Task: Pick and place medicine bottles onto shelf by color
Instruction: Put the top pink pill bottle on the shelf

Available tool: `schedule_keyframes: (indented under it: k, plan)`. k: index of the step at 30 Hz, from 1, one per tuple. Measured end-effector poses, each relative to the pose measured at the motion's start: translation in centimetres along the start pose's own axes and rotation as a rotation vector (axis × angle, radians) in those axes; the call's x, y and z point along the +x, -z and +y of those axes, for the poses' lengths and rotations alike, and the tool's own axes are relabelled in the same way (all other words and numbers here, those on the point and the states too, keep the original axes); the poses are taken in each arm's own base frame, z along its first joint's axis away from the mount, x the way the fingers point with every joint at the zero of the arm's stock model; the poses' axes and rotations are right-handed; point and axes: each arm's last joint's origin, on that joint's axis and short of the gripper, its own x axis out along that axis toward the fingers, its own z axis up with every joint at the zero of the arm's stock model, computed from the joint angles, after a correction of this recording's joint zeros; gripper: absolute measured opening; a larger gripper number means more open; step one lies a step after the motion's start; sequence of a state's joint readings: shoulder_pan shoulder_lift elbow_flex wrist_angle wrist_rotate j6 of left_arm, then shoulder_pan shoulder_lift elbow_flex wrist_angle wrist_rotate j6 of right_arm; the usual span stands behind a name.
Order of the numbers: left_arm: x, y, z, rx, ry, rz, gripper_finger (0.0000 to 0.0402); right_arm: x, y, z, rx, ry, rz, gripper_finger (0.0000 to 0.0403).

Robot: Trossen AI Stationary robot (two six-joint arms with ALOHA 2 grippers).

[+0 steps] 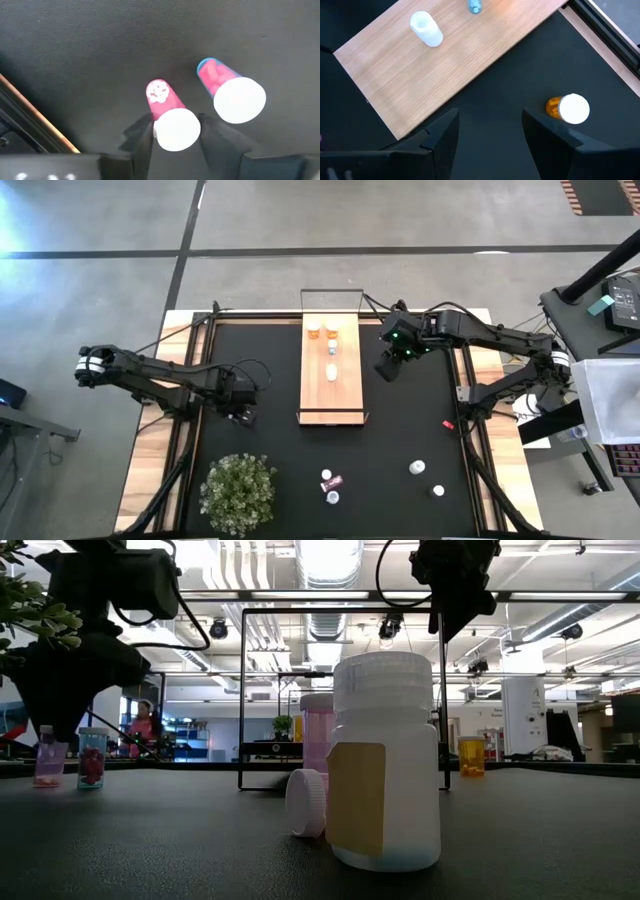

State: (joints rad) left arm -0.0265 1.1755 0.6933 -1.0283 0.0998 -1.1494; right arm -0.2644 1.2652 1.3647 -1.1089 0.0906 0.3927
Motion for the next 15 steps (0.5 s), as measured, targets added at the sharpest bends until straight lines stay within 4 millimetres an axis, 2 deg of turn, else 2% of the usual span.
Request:
schedule_keyframes:
  k: [6, 15]
  plan:
    - [0.00, 0.00, 0.01, 0.000, -0.001, -0.002, 0.0100, -0.01, -0.01, 0.00, 0.000, 0.000, 0.000, 0.0205]
    - [-0.90, -0.41, -0.02, -0.013, -0.037, -0.067, 0.0108, 0.00, -0.01, 0.00, 0.000, 0.000, 0.000, 0.0205]
